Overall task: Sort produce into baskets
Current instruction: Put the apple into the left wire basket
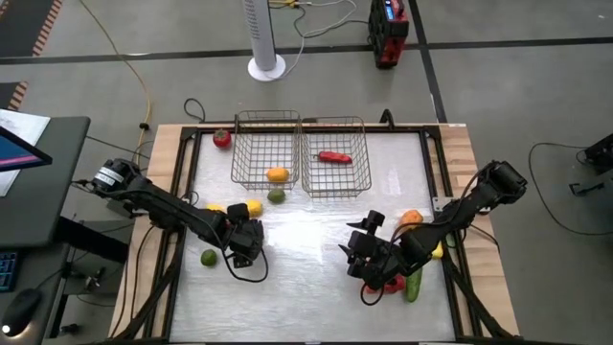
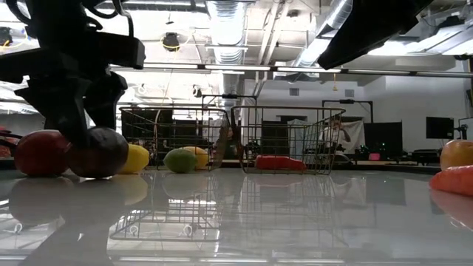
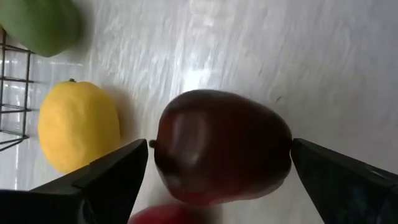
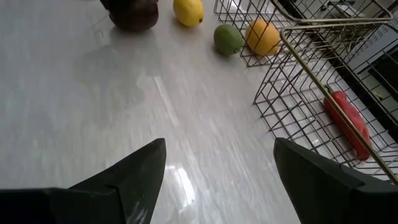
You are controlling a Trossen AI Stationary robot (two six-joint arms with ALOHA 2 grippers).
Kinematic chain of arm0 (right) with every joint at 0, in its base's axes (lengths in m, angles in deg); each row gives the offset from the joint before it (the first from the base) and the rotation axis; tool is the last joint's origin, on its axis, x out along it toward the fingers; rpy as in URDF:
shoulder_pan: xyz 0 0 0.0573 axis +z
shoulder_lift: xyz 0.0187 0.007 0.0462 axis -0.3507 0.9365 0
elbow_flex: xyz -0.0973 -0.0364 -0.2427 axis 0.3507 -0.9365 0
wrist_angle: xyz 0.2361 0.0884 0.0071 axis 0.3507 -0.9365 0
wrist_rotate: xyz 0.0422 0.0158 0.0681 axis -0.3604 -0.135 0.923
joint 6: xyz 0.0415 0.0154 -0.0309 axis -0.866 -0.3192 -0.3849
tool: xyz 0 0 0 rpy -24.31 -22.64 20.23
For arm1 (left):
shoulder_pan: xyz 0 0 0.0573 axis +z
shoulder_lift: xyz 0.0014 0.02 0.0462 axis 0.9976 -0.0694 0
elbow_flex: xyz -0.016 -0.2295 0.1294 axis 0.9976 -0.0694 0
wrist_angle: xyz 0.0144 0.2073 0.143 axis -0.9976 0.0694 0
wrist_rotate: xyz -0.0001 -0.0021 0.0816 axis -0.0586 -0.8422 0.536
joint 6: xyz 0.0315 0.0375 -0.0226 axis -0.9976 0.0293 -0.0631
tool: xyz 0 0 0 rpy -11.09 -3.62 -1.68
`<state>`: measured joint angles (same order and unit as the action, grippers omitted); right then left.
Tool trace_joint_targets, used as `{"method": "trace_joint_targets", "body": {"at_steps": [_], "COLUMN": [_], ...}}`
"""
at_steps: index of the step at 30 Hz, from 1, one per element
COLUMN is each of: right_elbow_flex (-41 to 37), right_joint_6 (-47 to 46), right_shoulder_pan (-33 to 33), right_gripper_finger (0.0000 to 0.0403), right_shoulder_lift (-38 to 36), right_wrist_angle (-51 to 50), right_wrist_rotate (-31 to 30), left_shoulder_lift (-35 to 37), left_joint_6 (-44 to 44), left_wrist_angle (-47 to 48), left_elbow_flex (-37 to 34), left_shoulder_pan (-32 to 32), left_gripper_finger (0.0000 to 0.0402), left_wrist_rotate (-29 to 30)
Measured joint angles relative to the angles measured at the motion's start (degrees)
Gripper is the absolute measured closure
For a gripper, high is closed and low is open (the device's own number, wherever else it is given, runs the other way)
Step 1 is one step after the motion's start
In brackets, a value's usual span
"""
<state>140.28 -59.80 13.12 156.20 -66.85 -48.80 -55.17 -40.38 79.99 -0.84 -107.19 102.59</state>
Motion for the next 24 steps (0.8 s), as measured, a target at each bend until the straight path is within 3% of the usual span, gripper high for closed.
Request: {"method": "trace_joint_targets", "body": {"at_steps": [16, 24], "right_elbow_flex": [0.0, 0.0], "right_joint_6": [0.9, 1.3], "right_shoulder_pan": [-0.4, -0.4], "right_gripper_finger": [0.0079, 0.0079], "right_shoulder_lift": [0.0, 0.0], "right_wrist_angle": [1.1, 1.1], "right_wrist_rotate": [0.0, 0.0], "left_shoulder_lift": [-4.7, -4.7], "left_joint_6": [0.0, 1.4], "left_wrist_angle": [0.0, 4.1], "left_elbow_flex": [-0.9, 3.0], "left_shoulder_pan": [0.6, 0.7], "left_gripper_finger": [0.0021, 0.0065], "left_wrist_rotate": [1.2, 1.2]}}
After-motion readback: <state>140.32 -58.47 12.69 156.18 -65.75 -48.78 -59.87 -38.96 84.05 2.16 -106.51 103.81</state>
